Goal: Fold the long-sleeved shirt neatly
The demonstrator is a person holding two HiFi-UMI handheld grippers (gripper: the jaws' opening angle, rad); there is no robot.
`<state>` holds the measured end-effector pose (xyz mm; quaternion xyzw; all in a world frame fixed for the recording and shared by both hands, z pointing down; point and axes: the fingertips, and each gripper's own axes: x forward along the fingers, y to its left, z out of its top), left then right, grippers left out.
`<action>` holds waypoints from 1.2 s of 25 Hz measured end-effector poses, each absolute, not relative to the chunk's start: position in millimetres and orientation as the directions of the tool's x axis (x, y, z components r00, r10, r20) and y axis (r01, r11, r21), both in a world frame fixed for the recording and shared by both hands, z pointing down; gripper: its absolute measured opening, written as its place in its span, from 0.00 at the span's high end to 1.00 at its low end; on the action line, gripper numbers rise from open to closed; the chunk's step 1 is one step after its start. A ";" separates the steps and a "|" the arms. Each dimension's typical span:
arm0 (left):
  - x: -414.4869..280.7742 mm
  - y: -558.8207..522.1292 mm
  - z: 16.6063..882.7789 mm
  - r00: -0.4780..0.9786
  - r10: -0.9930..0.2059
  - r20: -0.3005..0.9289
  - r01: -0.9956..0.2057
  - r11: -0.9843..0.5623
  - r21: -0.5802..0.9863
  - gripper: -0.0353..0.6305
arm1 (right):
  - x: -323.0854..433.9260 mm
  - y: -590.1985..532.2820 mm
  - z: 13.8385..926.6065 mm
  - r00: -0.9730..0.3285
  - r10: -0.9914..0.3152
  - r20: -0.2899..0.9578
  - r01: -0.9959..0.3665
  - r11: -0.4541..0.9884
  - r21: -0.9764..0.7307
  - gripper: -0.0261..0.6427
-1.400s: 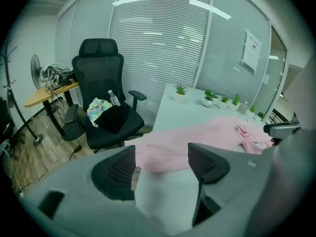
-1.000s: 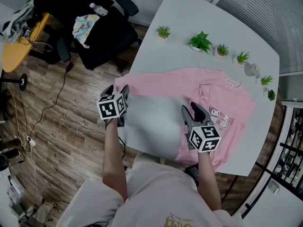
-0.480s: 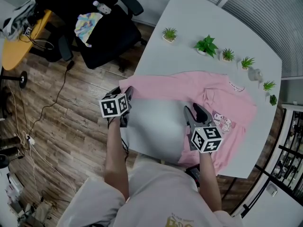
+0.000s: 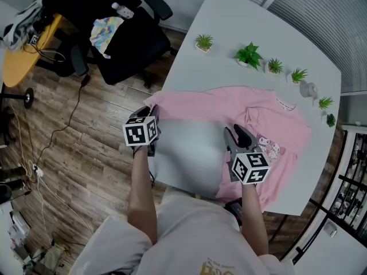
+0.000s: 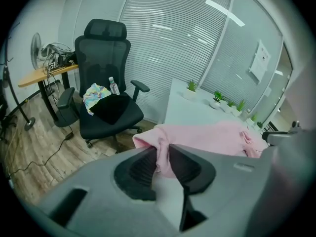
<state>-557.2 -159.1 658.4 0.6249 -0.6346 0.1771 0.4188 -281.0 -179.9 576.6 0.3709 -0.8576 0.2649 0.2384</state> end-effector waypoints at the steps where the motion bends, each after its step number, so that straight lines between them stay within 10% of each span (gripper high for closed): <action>1: -555.2 -159.3 655.3 0.145 -0.648 0.747 -0.940 0.146 0.309 0.82 | -281.0 -179.9 575.1 -0.611 -0.513 0.602 -0.763 0.583 -0.278 0.73; 30: -466.9 -176.5 556.9 0.290 -0.725 0.625 -0.940 -0.092 0.329 0.83 | -221.5 -173.4 523.6 -0.565 -0.656 0.500 -0.823 0.488 -0.290 0.74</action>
